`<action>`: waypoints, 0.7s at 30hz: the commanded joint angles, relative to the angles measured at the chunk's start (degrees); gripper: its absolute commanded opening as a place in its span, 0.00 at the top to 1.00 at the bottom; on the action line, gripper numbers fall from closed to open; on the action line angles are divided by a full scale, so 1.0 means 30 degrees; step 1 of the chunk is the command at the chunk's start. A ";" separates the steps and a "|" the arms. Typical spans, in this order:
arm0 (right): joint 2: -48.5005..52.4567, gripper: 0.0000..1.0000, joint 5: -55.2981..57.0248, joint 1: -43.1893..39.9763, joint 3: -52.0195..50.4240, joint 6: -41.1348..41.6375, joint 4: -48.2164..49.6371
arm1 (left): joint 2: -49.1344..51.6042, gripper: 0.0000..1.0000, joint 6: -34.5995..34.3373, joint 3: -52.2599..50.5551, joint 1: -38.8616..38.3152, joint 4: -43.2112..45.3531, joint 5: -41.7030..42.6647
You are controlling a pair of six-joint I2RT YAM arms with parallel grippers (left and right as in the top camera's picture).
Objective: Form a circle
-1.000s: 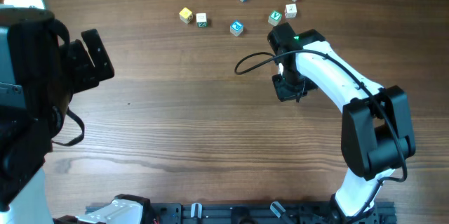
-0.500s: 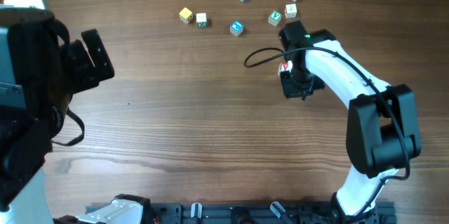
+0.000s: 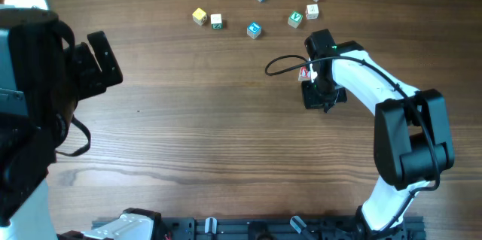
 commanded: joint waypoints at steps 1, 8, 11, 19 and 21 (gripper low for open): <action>-0.0321 0.95 -0.0415 0.0007 -0.0073 -0.0146 0.0131 | 0.0007 0.00 0.0036 0.0000 0.0087 0.0000 -0.0233; -0.0321 0.95 -0.0423 0.0007 0.0022 -0.0131 0.0313 | 0.0007 0.00 0.0036 0.0000 0.0087 0.0000 -0.0233; -0.0321 0.95 -0.0437 0.0007 0.0022 -0.0124 0.0328 | 0.0007 0.00 0.0036 0.0000 0.0087 0.0000 -0.0233; -0.0488 0.95 -0.0918 0.0007 0.0022 -0.0138 0.0342 | 0.0007 0.00 0.0036 0.0000 0.0087 0.0000 -0.0233; -0.0576 0.95 -0.0911 0.0007 0.0022 -0.0131 0.0423 | 0.0007 0.00 0.0036 0.0000 0.0087 0.0000 -0.0233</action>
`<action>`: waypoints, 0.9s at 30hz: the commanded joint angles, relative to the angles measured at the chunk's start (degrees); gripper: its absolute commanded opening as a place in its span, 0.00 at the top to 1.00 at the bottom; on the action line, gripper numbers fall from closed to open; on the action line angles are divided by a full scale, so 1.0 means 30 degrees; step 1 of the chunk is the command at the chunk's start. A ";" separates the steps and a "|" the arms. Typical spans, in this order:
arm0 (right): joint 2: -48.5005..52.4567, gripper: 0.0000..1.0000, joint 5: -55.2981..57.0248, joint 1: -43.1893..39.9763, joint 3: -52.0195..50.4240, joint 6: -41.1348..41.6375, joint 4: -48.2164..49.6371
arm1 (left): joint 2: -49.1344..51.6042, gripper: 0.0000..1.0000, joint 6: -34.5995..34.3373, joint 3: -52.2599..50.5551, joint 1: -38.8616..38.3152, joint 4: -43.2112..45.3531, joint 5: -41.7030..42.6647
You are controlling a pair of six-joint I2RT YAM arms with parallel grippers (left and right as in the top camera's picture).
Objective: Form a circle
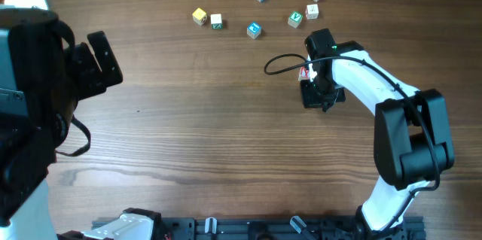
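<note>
Several small letter cubes lie scattered at the far middle of the table, among them a yellow one [199,16], a blue one [254,30] and a green one [295,19]. Apart from them, a red-and-white cube [304,73] sits at the tip of my right gripper [307,75], which appears shut on it under the white arm. My left gripper [102,58] hangs at the far left, away from all cubes, and its jaws cannot be made out.
The wooden table [196,127] stretches in front of the cubes. A black cable [277,62] loops out to the left of the right wrist. The left arm's dark bulk [30,82] fills the left edge.
The right gripper and the red-and-white cube have shifted together very slightly to the left and away. The cable loop moved with them. The left arm and the scattered cubes have not moved.
</note>
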 commanded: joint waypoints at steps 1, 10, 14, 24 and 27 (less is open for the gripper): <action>-0.0619 0.96 -0.0364 0.0007 0.0022 -0.0138 0.0197 | 0.0007 0.00 0.0036 -0.0007 0.0087 -0.0007 -0.0240; -0.0641 0.96 -0.0364 0.0007 0.0022 -0.0124 0.0452 | 0.0007 0.00 0.0036 -0.0007 0.0087 -0.0007 -0.0240; -0.0641 0.95 -0.0364 0.0007 0.0022 -0.0124 0.0648 | 0.0007 0.00 0.0036 -0.0007 0.0087 -0.0007 -0.0240; -0.0641 0.96 -0.0364 0.0007 0.0335 -0.0058 0.0459 | 0.0007 0.00 0.0036 -0.0007 0.0087 -0.0007 -0.0240; -0.0641 0.95 -0.0364 0.0007 0.0415 -0.0058 0.0452 | 0.0007 0.00 0.0036 -0.0007 0.0087 -0.0007 -0.0240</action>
